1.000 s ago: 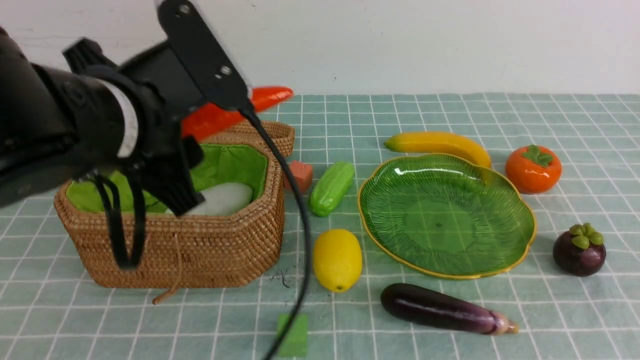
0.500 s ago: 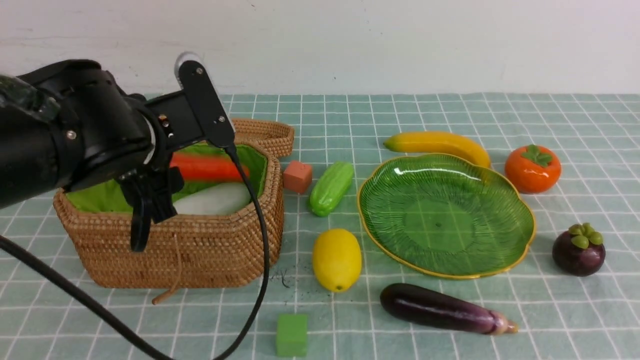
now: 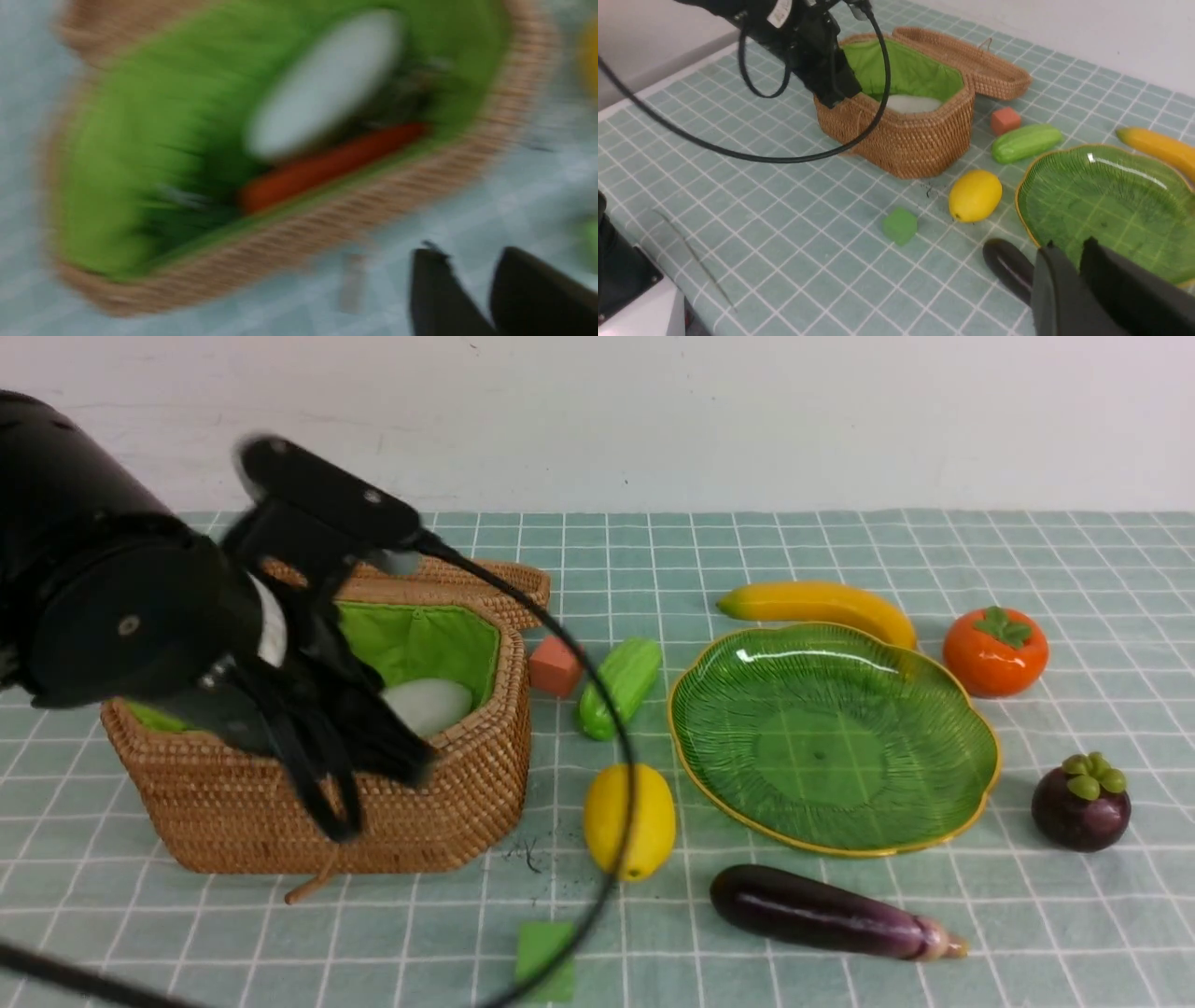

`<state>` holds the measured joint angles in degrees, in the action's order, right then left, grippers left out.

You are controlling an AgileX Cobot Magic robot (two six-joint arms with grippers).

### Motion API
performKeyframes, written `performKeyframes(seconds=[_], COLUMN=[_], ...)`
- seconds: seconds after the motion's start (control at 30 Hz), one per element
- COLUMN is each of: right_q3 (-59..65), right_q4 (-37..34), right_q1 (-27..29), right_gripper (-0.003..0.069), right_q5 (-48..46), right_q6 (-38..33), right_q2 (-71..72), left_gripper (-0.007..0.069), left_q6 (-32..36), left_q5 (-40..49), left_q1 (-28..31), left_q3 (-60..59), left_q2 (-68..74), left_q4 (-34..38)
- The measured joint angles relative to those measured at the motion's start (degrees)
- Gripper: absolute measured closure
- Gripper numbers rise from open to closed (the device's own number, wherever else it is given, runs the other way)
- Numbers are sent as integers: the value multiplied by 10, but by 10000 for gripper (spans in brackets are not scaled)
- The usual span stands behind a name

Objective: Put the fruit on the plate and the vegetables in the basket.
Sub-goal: Grab a lemon with your left arm and place it on the plate on the right

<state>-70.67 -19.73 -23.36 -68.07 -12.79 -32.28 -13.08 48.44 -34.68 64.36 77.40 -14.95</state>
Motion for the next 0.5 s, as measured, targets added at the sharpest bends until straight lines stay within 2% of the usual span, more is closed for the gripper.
performKeyframes(seconds=[0.03, 0.07, 0.23, 0.3, 0.4, 0.43, 0.47, 0.5], right_q3=[-4, -4, -4, -4, -4, -4, -4, -4], right_q4=[9, 14, 29, 31, 36, 36, 36, 36], right_q1=[0, 0, 0, 0, 0, 0, 0, 0], right_gripper=[571, 571, 570, 569, 568, 568, 568, 568], right_q5=[-12, -22, -45, -45, -45, -45, -45, -45], right_q6=[5, 11, 21, 23, 23, 23, 23, 23], right_q2=[2, 3, 4, 4, 4, 4, 4, 4], left_gripper=[622, 638, 622, 578, 414, 414, 304, 259], left_q6=[1, 4, 8, 5, -18, -20, -40, -55], left_q5=[5, 8, 37, 50, 78, 79, 87, 90], left_q1=[-20, -31, -68, -75, -79, -79, -79, -79], left_q3=[2, 4, 65, 108, 199, 204, 247, 265], left_q2=[3, 8, 67, 109, 210, 216, 267, 293], left_q4=[51, 76, 150, 154, 156, 156, 150, 142])
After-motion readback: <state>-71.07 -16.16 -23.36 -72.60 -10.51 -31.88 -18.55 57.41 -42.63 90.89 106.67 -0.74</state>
